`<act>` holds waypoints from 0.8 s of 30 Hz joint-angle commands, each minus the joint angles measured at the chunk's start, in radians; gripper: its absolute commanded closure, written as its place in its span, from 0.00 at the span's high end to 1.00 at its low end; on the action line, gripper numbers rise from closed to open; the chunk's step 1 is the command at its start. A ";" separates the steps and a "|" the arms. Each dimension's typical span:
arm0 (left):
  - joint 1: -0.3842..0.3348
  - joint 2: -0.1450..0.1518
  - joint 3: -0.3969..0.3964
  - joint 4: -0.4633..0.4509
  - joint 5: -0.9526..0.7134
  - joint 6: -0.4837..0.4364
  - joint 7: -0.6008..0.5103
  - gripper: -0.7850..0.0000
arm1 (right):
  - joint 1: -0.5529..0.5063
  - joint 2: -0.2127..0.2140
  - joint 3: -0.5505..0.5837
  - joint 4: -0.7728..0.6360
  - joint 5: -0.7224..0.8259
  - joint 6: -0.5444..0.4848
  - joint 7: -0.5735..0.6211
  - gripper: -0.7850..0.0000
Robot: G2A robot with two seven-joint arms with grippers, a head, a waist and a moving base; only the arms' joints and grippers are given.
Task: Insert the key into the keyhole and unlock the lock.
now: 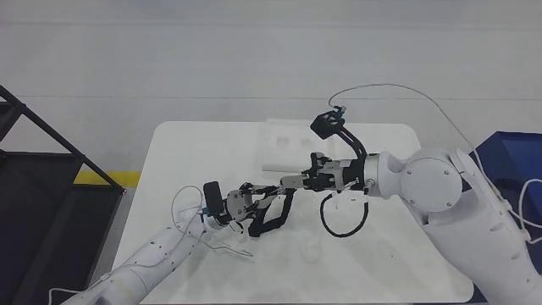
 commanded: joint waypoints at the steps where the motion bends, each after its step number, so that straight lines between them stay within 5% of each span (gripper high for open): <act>1: 0.001 -0.001 -0.007 -0.003 -0.009 -0.011 -0.017 0.00 | -0.011 0.005 0.013 -0.011 -0.010 -0.070 0.008 1.00; 7: 0.008 -0.002 -0.028 -0.022 -0.036 -0.052 -0.061 0.00 | -0.041 0.013 0.024 -0.046 -0.046 -0.144 0.032 1.00; 24: 0.037 -0.004 -0.061 -0.069 -0.019 -0.091 -0.104 0.00 | 0.014 -0.011 -0.077 -0.010 -0.076 -0.089 -0.016 1.00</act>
